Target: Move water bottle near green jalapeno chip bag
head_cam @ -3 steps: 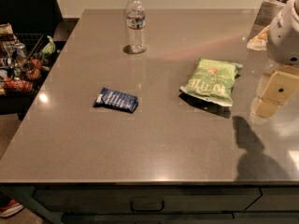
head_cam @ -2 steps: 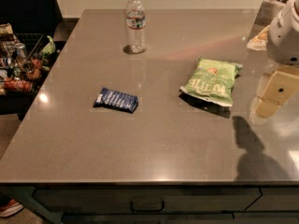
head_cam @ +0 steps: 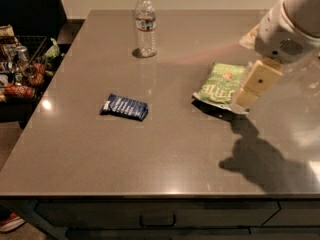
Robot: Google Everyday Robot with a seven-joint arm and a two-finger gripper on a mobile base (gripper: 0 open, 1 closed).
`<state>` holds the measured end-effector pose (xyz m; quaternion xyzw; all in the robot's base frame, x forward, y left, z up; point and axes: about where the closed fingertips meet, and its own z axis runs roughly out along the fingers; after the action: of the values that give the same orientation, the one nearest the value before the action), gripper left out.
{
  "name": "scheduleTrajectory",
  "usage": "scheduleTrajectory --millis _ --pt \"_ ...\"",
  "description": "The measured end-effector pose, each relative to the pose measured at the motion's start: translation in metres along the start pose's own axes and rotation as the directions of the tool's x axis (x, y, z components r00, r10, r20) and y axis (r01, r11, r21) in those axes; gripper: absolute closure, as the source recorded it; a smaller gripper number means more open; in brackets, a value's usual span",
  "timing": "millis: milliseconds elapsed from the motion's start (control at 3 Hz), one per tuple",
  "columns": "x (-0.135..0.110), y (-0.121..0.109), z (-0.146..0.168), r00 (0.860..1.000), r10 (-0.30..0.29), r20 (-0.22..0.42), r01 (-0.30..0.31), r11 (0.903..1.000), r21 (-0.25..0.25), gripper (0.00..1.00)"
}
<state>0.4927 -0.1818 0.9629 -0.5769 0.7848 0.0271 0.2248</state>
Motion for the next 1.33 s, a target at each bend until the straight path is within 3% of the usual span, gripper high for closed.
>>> scheduleTrajectory --millis 333,667,1000,1333 --pt "-0.028 -0.036 0.021 0.992 0.06 0.109 -0.062 0.998 0.015 0.0" --pt "-0.057 -0.075 0.04 0.974 0.094 0.205 -0.105 0.9936 0.042 0.0" --pt "-0.079 -0.115 0.063 0.947 0.153 0.282 -0.178 0.9817 0.067 0.0" --pt "-0.099 -0.154 0.087 0.909 0.233 0.347 -0.279 0.9561 0.088 0.0"
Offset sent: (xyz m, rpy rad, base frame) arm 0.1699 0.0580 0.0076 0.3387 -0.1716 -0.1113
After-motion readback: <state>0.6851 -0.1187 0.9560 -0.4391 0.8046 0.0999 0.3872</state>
